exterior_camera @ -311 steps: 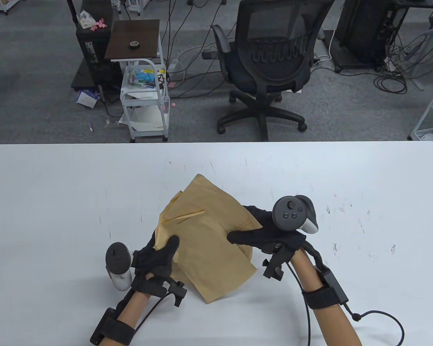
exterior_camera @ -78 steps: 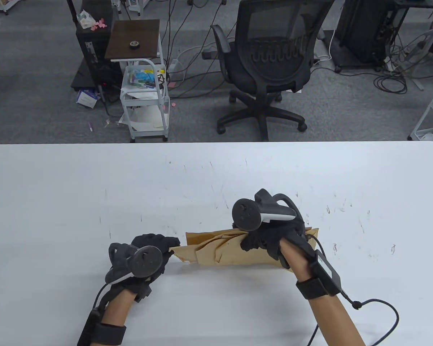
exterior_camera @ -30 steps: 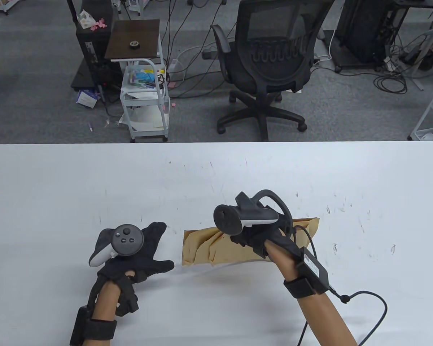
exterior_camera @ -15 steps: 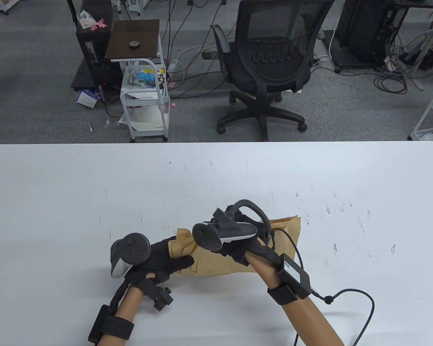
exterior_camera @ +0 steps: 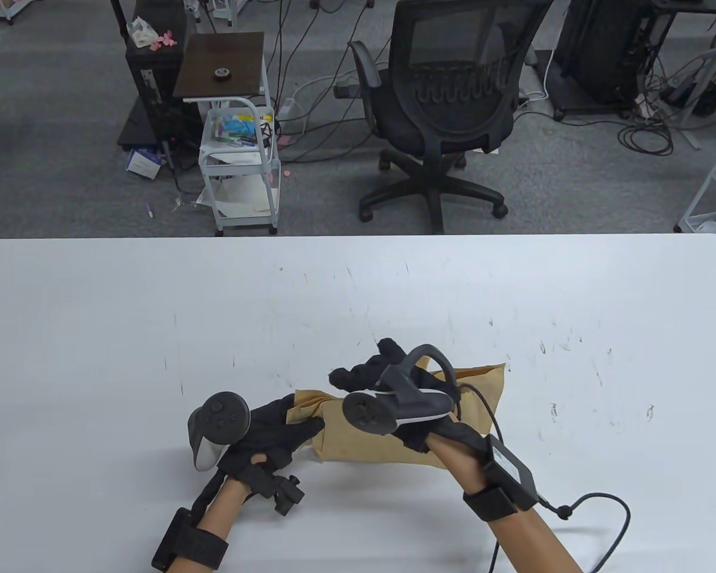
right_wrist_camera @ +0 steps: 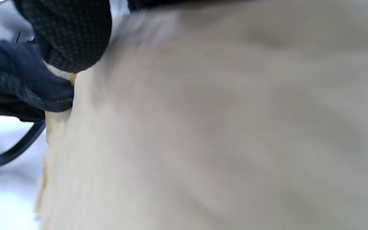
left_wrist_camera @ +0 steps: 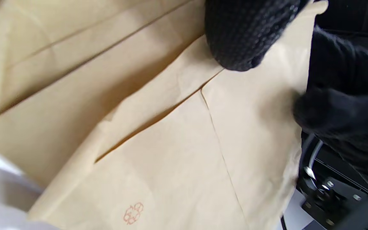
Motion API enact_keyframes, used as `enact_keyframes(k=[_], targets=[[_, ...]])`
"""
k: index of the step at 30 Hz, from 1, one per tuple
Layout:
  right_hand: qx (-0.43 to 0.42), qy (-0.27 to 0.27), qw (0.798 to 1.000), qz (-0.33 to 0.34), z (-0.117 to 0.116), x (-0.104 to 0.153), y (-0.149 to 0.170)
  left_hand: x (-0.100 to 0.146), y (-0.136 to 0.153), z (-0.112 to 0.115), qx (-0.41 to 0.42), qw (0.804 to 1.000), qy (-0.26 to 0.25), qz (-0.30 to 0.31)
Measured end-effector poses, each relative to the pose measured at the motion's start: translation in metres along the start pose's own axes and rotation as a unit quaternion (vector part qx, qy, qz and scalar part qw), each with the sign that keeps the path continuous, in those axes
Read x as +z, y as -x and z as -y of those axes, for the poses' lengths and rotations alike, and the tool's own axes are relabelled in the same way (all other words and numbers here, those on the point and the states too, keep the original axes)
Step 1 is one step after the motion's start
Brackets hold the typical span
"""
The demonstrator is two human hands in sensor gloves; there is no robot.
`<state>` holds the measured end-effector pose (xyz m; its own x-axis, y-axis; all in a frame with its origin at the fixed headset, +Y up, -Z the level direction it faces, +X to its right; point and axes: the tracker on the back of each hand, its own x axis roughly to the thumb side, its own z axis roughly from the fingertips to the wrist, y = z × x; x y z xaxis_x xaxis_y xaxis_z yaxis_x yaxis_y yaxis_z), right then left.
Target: Push scattered envelopes inward from both sides into a neat stack
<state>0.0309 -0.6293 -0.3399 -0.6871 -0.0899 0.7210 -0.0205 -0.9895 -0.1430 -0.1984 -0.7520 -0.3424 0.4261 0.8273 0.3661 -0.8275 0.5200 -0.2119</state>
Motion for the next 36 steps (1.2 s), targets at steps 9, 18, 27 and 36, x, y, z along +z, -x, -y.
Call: enact_keyframes(k=[9,18,27,36], targets=[[-0.062,-0.065,0.995,-0.031,-0.002,0.043,0.04,0.001,-0.006,0.011,-0.021,0.999,-0.004,0.025],[-0.008,-0.078,0.997,0.001,-0.004,0.032,0.025,0.001,-0.003,0.019,0.035,0.998,0.038,0.041],[-0.029,-0.062,0.996,0.048,0.024,0.017,0.011,-0.007,0.013,0.006,0.183,0.954,0.234,0.041],[0.064,0.022,0.997,0.028,0.007,0.026,0.01,-0.003,0.0,0.008,0.104,0.984,0.138,0.052]])
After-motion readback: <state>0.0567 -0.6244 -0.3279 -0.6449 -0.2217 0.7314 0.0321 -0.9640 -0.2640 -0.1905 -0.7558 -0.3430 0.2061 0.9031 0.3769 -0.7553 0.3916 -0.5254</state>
